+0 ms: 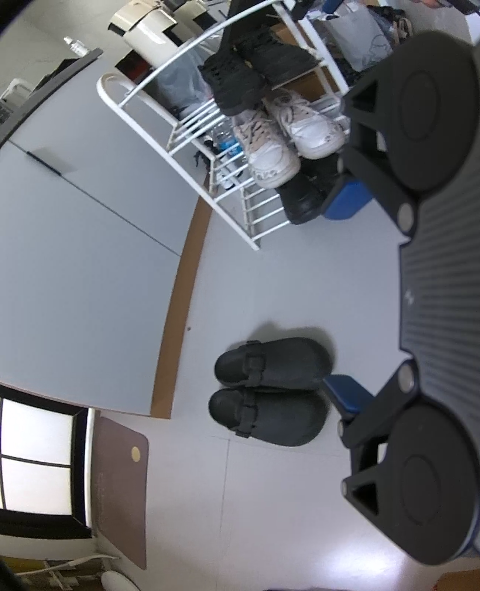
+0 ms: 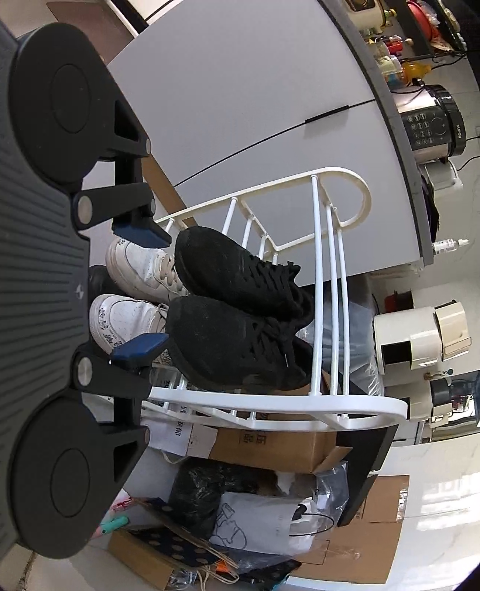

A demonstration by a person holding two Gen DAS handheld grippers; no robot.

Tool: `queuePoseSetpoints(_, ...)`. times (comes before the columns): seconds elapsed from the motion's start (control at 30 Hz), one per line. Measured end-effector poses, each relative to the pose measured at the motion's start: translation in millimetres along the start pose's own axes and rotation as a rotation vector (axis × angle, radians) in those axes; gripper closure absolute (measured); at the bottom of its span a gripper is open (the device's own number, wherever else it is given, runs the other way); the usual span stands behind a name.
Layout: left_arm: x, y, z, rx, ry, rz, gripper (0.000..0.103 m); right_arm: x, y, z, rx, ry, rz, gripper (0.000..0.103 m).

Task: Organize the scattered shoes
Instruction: 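Open the right gripper and withdraw it from the rack, then move the right gripper down to the heels of the black clogs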

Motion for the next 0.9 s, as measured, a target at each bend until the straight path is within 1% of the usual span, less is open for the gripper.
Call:
queuePoseSetpoints(0.07,4,-2,1,-0.003,-0.009,0.002,0.010,3,1,5,0.003,0.010,-0.014,0.046)
queuePoseSetpoints(0.1,7,-2,2,-0.007,-0.015,0.001,0.010,5,2,8,0.001,0.010,-0.021,0.043)
queuePoseSetpoints(0.13,9,-3,3,-0.013,-0.020,-0.002,0.010,7,2,12,-0.005,0.017,-0.031,0.035)
queuePoseSetpoints(0.2,11,-3,6,-0.021,-0.024,-0.016,0.010,11,5,18,-0.011,0.036,-0.055,0.029)
queuePoseSetpoints(0.23,11,-2,9,-0.019,-0.019,-0.023,0.010,15,11,22,0.004,0.051,-0.092,0.026)
queuePoseSetpoints(0.27,11,-1,12,-0.013,-0.010,-0.025,0.010,19,17,23,0.030,0.044,-0.106,0.025)
queuePoseSetpoints(0.33,12,-1,16,0.001,0.000,-0.012,0.010,25,25,24,0.071,0.031,-0.126,0.015)
queuePoseSetpoints(0.37,13,-1,17,0.003,0.002,-0.006,0.010,29,31,25,0.090,0.023,-0.141,0.013)
queuePoseSetpoints(0.43,16,-3,19,-0.013,-0.006,-0.012,0.010,33,36,26,0.105,0.025,-0.175,0.012)
queuePoseSetpoints(0.47,17,-3,20,-0.021,-0.010,-0.017,0.010,33,37,26,0.107,0.026,-0.178,0.011)
queuePoseSetpoints(0.5,18,-4,21,-0.028,-0.013,-0.023,0.010,34,40,27,0.116,0.035,-0.197,0.008)
queuePoseSetpoints(0.57,20,-4,23,-0.027,-0.019,-0.026,0.010,34,41,27,0.117,0.048,-0.216,0.007)
queuePoseSetpoints(0.67,21,-5,21,-0.013,-0.025,-0.020,0.010,34,45,28,0.146,0.049,-0.223,0.005)
queuePoseSetpoints(0.7,22,-5,21,-0.012,-0.027,-0.020,0.010,34,49,29,0.189,0.046,-0.226,0.003)
queuePoseSetpoints(0.77,22,-7,19,-0.010,-0.035,-0.020,0.010,34,53,32,0.231,0.044,-0.228,0.003)
queuePoseSetpoints(0.9,22,-8,17,0.003,-0.044,-0.014,0.010,30,57,37,0.265,0.061,-0.230,0.003)
Point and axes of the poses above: each gripper's, at about its wrist camera, not at the fingertips, and x roughly against the way its jaws point, y to its left, z to its underside, the point moved 5 cm from there along -x, roughly the way its jaws point, and after that the axes turned 1 degree about x, right-handed, at the moved point
